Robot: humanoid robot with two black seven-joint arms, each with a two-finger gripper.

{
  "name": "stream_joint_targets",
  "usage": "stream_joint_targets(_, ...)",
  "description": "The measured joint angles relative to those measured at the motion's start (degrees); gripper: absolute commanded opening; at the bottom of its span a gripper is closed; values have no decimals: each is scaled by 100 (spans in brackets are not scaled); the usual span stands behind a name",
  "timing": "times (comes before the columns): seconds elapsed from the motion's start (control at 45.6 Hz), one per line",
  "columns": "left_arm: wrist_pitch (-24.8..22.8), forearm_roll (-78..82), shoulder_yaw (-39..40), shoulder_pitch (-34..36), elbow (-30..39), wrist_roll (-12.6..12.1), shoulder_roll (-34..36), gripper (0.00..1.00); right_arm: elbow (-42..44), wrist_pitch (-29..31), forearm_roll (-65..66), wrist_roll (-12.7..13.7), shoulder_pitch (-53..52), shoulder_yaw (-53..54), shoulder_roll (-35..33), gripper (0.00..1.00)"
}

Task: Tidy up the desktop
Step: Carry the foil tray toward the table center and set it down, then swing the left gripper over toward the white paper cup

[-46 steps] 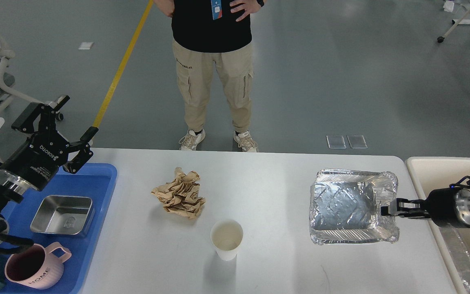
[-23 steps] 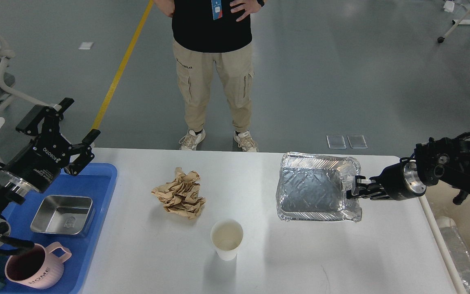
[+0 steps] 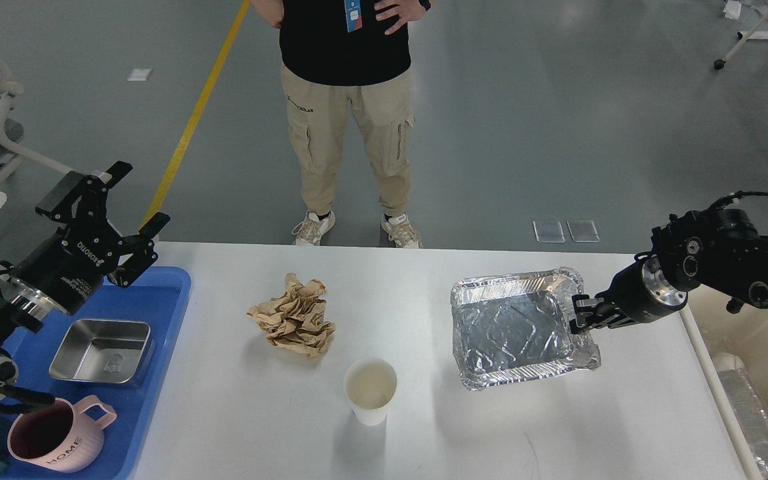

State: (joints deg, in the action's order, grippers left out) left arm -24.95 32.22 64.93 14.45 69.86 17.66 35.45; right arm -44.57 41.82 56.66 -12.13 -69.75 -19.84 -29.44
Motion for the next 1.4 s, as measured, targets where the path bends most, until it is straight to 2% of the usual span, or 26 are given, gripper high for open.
stream_joint_targets(0.373, -73, 509, -9, -35, 1, -1, -3, 97, 543, 193, -276, 6, -57, -34, 436, 0)
stream_joint_targets(0.746, -8, 643, -13, 38, -44, -155, 81, 97, 686, 187, -381, 1, -120, -27, 698, 0)
stream_joint_targets(0.833, 90, 649, -13, 118, -47, -300, 151, 97, 686, 174, -389, 0, -119, -15, 702, 0)
stream_joint_targets(0.965, 237, 664, -17, 167, -35, -723, 209, 97, 687, 164, -392, 0, -122, 7, 702, 0)
stream_joint_targets(1.031, 246, 700, -52, 200, 2, -841, 230, 97, 687, 162, -392, 0, -135, 19, 702, 0)
stream_joint_targets(1.206, 201, 1265, -754, 677, 35, -866, 638, 97, 692, 147, -393, 0, -144, 24, 696, 0)
stream_joint_targets(1.403, 67, 1586, -1699, 1703, -16, -843, 994, 97, 698, 121, -393, 0, -131, 31, 686, 0)
